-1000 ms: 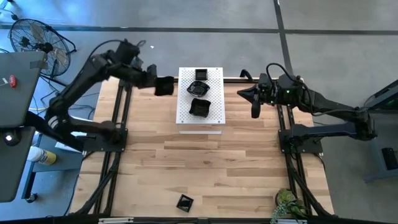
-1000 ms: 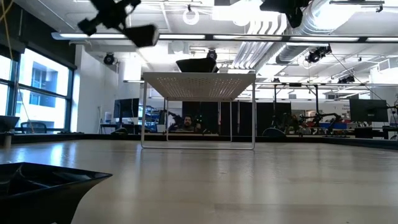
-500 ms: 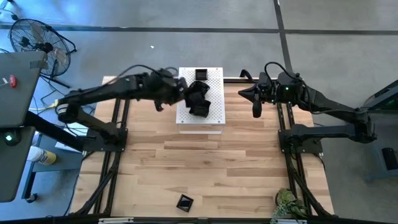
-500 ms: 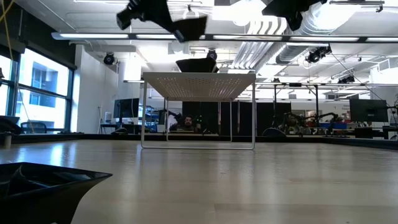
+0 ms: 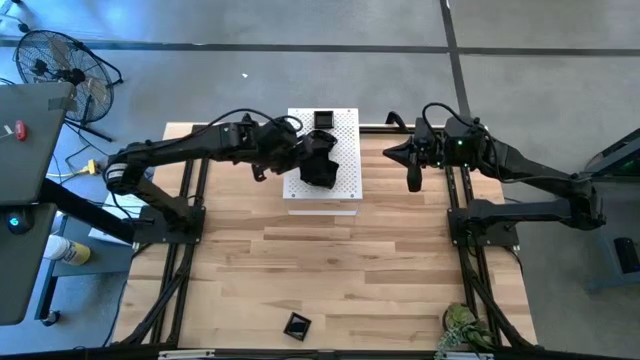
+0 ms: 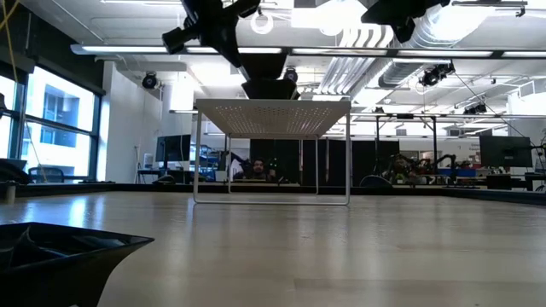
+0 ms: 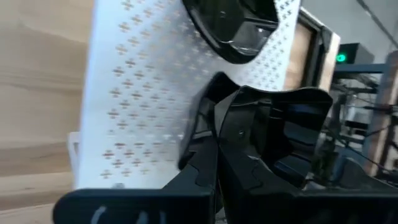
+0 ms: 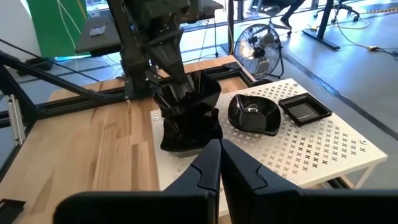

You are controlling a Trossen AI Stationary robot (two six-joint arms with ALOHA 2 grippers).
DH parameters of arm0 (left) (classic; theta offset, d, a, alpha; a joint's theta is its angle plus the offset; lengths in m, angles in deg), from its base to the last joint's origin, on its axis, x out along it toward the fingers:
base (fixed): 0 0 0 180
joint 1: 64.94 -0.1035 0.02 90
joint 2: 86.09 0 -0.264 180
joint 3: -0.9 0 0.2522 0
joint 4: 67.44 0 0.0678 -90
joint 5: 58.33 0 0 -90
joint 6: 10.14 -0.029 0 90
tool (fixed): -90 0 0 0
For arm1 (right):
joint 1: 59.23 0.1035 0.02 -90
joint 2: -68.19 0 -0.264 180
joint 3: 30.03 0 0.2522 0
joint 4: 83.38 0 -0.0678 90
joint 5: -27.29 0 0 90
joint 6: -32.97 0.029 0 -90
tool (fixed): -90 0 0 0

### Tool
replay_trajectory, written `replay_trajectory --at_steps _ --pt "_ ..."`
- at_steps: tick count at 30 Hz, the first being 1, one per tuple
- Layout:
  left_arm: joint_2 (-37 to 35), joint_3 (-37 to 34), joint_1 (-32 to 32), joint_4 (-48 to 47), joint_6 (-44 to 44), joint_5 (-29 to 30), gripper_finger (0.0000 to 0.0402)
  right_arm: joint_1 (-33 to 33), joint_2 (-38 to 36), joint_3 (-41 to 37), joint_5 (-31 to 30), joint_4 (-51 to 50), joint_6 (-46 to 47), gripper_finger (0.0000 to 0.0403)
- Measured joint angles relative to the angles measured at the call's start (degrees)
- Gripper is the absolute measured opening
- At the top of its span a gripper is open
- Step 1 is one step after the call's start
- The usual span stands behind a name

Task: Pick & Place Mini shaped plates
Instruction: Stack the distorted square plate on top of the distorted square plate on the shelf

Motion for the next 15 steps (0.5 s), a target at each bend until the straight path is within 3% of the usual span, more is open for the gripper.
replay_trajectory --at_steps 15 --pt "3.31 -0.11 0.02 1.33 -7.66 -0.42 0.0000 0.02 0.00 0.00 0.23 0.01 -3.49 0.0007"
